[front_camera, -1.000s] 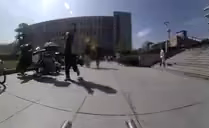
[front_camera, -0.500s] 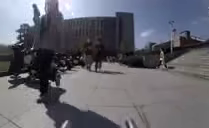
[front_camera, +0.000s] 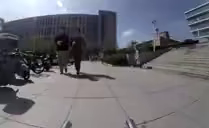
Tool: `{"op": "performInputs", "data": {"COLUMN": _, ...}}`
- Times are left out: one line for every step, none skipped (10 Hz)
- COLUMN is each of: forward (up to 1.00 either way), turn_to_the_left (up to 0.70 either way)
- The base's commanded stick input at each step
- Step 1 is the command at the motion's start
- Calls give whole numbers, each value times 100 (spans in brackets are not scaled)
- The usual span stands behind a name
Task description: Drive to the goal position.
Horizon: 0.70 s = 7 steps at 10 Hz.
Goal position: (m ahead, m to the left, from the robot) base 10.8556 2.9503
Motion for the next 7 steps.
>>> {"op": "performInputs", "data": {"forward": 100, "turn_to_the_left": 0}}
{"op": "performInputs", "data": {"forward": 100, "turn_to_the_left": 0}}
{"op": "performInputs", "data": {"forward": 100, "turn_to_the_left": 0}}
{"op": "performInputs", "data": {"forward": 100, "turn_to_the_left": 0}}
{"op": "performInputs", "data": {"forward": 100, "turn_to_the_left": 0}}
{"op": "performInputs", "data": {"forward": 100, "turn_to_the_left": 0}}
{"op": "performInputs", "data": {"forward": 100, "turn_to_the_left": 0}}
